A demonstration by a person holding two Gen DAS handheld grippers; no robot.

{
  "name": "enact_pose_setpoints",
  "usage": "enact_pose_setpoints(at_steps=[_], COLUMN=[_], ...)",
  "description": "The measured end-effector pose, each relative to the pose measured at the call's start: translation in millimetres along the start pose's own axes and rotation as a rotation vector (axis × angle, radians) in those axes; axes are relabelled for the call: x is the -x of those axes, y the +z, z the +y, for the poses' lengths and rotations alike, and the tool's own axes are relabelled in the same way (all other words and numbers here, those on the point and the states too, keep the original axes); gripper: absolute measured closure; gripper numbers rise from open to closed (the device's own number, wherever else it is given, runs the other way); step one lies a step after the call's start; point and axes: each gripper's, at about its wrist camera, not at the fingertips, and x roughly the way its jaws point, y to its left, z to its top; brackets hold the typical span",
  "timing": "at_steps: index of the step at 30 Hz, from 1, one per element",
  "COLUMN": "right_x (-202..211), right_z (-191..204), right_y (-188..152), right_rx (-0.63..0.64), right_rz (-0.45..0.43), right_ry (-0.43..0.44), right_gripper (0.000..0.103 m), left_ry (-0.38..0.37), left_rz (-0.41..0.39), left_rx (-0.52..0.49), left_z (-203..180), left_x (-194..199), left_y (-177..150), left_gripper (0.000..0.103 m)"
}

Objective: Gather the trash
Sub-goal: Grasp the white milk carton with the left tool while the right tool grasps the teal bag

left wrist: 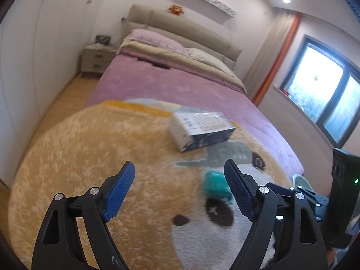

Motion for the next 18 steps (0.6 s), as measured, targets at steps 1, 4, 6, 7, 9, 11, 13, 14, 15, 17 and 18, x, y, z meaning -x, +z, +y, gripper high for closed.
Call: enact_pose_setpoints(at_steps=[1, 4, 6, 7, 9, 11, 13, 14, 15, 17, 18], right_x=[-5.2, -19.3, -29.2, -32.0, -36.4, -38.2, -39.6, -38.2, -37.3, -33.1, -28.8], right_z=[0.8, -1.2, -2.6, -1.6, 0.8, 5.1, 10.6, 12.5, 13.9, 14.1, 11.8], right_y=[1.3, 8.9, 14.8, 17.1, 21.3, 23.6, 24.4, 24.0, 22.8, 19.0, 16.9], right_rx=[0.012, 0.026, 0.023, 0.022, 0.029, 0.045, 0.066, 0.075, 0.086, 0.088, 0.084], right_rz=[0.009, 0.029, 0.043, 0.044, 0.037, 0.025, 0.017, 0.01, 0.01, -0.001, -0.01], right_ry=[-0.011, -0.018, -0.013, -0.012, -0.006, 0.002, -0.001, -0.008, 0.001, -0.007, -0.034], right_gripper=[0.032, 0.032, 0.032, 0.032, 0.032, 0.032, 0.036, 0.053, 0.06, 0.063, 0.064], left_ry=[-0.006, -0.024, -0.023, -0.027, -0.031, -0.03, -0.029, -0.027, -0.019, 0.0, 0.007], left_rz=[-0.009, -0.013, -0.009, 0.0, 0.022, 0.036, 0.059, 0.074, 0.089, 0.099, 0.103], left_rx=[0.027, 0.055, 0.042, 0.035, 0.011, -0.013, -0.033, -0.048, -0.071, -0.12, -0.145], left_z=[6.0, 13.5, 13.0, 12.6, 8.9, 8.1, 7.6, 6.4, 3.1, -2.8, -6.5], left_x=[0.1, 1.5, 1.4, 0.9, 1.0, -1.7, -6.1, -10.1, -14.6, -22.0, -26.6], left_y=[-0.7, 1.8, 4.4, 6.5, 11.2, 14.7, 19.2, 21.8, 25.4, 28.8, 30.8], left_gripper=[0.025, 0.025, 0.025, 0.025, 0.025, 0.024, 0.024, 0.023, 0.023, 0.023, 0.023])
